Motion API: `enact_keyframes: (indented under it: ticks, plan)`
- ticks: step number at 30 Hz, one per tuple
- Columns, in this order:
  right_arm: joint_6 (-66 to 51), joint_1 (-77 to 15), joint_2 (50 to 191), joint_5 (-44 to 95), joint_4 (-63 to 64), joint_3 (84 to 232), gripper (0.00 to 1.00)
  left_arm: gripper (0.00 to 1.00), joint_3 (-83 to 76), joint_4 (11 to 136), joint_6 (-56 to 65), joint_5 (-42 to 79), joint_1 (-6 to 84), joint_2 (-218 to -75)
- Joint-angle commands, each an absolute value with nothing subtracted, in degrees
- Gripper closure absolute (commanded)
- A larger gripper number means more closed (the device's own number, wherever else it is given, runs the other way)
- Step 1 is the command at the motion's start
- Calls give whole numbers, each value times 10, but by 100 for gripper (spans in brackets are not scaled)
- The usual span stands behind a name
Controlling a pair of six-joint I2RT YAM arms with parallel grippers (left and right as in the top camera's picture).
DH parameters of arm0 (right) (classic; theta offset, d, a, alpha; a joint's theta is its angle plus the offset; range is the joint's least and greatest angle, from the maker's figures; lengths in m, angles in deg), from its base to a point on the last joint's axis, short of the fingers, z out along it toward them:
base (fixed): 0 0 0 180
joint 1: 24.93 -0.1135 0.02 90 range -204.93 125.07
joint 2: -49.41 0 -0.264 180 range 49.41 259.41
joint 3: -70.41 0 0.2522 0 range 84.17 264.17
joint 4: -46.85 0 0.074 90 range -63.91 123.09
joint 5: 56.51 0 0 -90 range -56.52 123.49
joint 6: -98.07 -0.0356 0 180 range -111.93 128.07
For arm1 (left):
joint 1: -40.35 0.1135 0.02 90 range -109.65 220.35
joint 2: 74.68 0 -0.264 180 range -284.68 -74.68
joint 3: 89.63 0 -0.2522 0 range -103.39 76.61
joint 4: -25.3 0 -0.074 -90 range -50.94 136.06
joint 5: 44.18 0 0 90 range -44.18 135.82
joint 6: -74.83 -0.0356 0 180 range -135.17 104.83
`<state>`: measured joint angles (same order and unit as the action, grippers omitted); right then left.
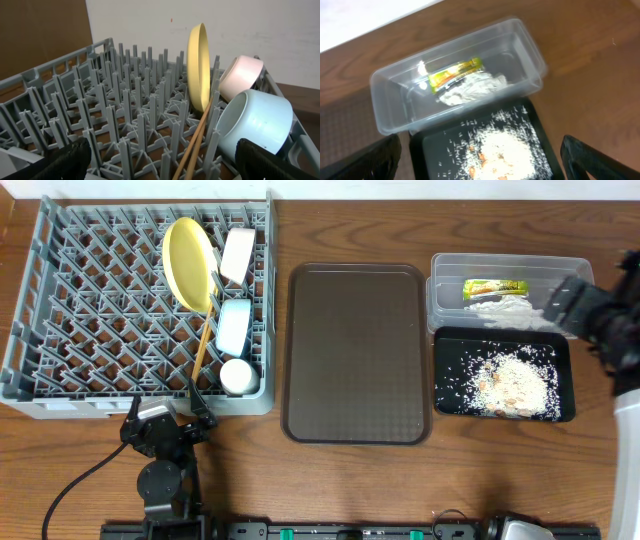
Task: Sort waste into correct bins and load items into the dishwasher
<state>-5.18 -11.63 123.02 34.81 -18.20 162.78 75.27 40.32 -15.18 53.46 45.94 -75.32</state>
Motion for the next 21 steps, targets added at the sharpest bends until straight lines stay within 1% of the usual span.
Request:
enact_keyframes:
  ticks: [1,6,8,10,13,21]
  plan:
    - [-30,-194,1176,419,-98,1547,1,8,764,427,-155,533,461,-750]
    - [-8,-282,1084,450,151,1347,1,8,764,427,-155,533,461,-750]
    - [-13,-301,1049,448,221,1266,1,8,764,427,-155,533,461,-750]
    - [-30,-306,1010,438,263,1197,1,8,764,427,-155,533,461,-750]
    - [-66,-306,951,435,303,1103,1,8,764,427,-155,533,461,-750]
    - [-64,-306,776,422,315,946,1,8,764,427,-155,533,461,-750]
